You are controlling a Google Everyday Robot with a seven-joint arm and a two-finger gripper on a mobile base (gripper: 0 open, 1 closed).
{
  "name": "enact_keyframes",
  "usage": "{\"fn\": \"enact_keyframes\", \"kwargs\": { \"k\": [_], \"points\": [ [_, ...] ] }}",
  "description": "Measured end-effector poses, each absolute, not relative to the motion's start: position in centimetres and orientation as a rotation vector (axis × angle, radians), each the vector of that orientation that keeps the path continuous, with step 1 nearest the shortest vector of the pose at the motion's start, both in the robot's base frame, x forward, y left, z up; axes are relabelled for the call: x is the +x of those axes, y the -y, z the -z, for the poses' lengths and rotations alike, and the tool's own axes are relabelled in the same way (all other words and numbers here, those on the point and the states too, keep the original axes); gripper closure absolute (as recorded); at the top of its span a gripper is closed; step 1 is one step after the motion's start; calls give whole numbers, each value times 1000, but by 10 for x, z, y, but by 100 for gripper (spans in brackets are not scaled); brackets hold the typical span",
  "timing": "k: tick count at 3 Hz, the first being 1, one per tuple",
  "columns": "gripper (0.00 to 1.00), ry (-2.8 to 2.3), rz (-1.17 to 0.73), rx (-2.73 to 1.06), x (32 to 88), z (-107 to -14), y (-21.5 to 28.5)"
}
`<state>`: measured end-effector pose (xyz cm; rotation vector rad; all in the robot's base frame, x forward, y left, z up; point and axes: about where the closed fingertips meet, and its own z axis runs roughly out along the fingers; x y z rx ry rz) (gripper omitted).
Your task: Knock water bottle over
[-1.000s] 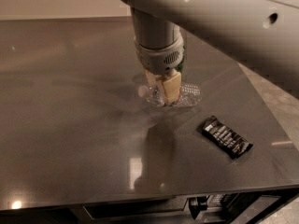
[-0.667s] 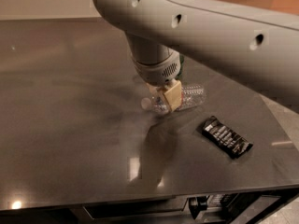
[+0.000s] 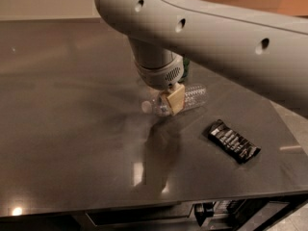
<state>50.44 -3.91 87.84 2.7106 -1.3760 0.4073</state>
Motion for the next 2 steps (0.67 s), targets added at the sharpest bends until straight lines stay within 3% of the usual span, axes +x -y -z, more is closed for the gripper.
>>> {"fn": "enact_keyframes", "kwargs": {
  "k": [1, 2],
  "points": [
    [0, 1379, -415, 2720, 506, -878, 37],
    [0, 1379, -415, 2720, 506, -878, 37]
  ]
}}
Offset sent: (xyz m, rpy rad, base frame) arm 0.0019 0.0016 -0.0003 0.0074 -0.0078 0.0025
